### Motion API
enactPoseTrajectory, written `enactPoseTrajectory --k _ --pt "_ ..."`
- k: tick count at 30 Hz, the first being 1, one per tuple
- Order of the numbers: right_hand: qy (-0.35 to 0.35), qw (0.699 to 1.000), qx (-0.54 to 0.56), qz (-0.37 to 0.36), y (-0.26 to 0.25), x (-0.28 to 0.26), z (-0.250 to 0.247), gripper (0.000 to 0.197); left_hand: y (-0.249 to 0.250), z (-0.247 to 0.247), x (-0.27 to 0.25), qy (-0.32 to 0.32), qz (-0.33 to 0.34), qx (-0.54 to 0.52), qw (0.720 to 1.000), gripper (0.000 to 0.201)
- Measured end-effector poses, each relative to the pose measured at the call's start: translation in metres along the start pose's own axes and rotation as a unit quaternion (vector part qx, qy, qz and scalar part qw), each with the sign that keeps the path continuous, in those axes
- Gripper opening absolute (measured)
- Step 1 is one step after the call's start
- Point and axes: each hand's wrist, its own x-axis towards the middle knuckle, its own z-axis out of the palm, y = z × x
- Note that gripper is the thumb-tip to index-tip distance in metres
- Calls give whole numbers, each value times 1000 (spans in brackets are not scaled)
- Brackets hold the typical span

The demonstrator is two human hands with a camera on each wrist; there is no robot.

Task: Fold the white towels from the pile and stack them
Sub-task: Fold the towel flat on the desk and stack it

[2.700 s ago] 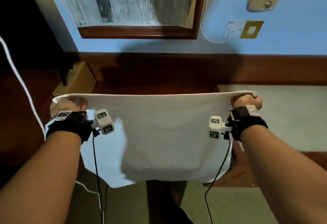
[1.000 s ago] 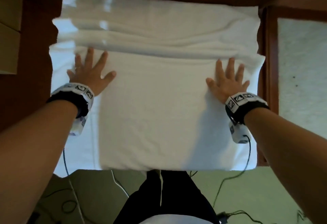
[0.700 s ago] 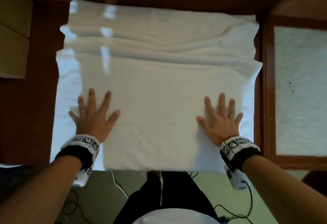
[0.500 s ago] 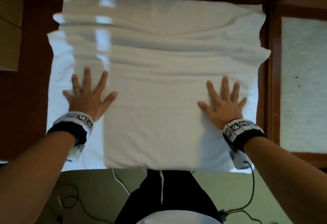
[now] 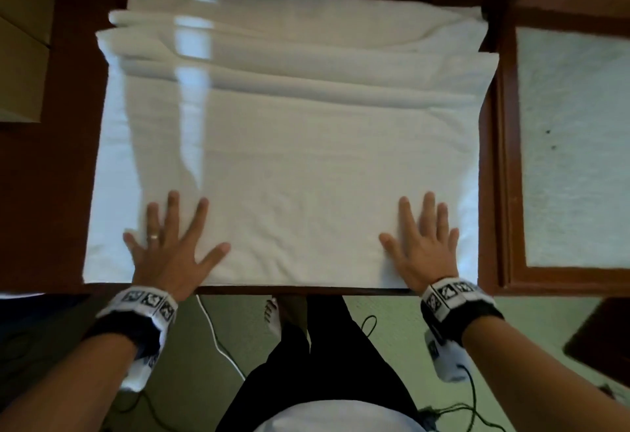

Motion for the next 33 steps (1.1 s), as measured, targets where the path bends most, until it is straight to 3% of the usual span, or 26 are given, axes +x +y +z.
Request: enactPoseTrajectory --k 3,8,13,17,19,22,27,33 --pt "12 999 -32 -1 16 -11 20 77 -17 21 -9 -1 -19 33 999 89" --pt "38 999 -14 -13 11 23 5 78 -8 16 7 68 -4 21 997 82" --pt "109 989 64 73 22 -10 14 75 -13 43 -24 86 -9 -7 996 83" --pt "72 997 28 11 63 -41 26 69 -22 56 -32 75 -8 -9 997 85" --pt "147 981 127 25 72 -43 15 55 -19 55 -30 85 -1 -3 996 86" --pt "263 927 223 149 81 -48 -4 36 -14 63 -30 94 -8 5 995 88" --pt "186 929 187 260 89 -65 6 30 -12 65 -30 91 -26 3 996 91" --pt "144 912 250 291 96 -65 -7 20 -12 67 -30 117 -17 -4 993 94"
